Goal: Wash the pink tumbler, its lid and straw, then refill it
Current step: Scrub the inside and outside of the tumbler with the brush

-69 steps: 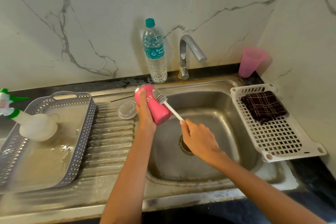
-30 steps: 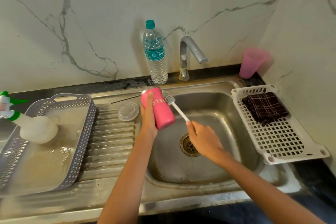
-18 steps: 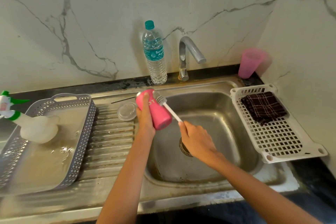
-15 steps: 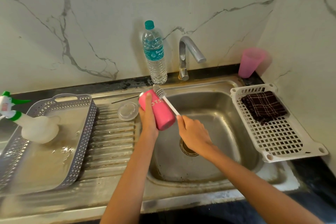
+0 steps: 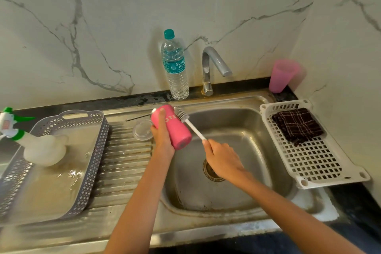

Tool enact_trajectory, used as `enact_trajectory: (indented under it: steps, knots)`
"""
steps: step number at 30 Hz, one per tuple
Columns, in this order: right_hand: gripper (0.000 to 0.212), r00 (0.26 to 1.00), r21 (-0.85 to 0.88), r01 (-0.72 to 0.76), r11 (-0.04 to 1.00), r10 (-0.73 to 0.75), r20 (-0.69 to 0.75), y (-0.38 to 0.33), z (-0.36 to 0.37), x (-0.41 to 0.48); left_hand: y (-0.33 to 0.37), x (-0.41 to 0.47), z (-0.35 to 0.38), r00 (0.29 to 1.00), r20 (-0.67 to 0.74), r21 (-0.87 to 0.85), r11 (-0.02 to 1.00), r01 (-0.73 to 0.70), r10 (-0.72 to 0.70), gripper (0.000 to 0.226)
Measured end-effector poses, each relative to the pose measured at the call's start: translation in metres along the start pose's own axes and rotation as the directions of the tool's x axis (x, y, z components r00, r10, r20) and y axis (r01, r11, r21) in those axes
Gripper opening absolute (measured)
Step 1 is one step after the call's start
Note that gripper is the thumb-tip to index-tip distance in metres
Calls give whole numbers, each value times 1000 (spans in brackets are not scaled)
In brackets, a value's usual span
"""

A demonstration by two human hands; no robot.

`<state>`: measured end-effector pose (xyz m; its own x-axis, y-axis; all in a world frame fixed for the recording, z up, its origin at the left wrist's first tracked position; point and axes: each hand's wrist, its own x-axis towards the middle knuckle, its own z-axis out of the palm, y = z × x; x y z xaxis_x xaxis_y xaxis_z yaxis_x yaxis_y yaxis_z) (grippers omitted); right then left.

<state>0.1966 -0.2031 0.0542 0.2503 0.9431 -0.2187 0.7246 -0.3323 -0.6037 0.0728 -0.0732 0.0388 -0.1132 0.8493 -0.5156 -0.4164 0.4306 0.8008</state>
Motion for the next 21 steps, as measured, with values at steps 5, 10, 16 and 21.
enact_trajectory:
  steps: [5,10,16,21]
  knots:
    - [42,999,66,-25,997,23,32,6,6,-16,4,7,-8,1000,3,-25,1000,6,-5,73]
    - [43,1000,123,-17,992,20,-17,-3,-2,15,-16,-2,-7,983,172,8,998,61,-61,79]
    - [43,999,51,10,999,-12,42,7,8,-9,10,23,-22,992,123,-169,985,27,-7,66]
    - [43,1000,126,-10,992,12,-13,-11,-4,18,-13,3,-20,961,270,-23,997,68,-60,73]
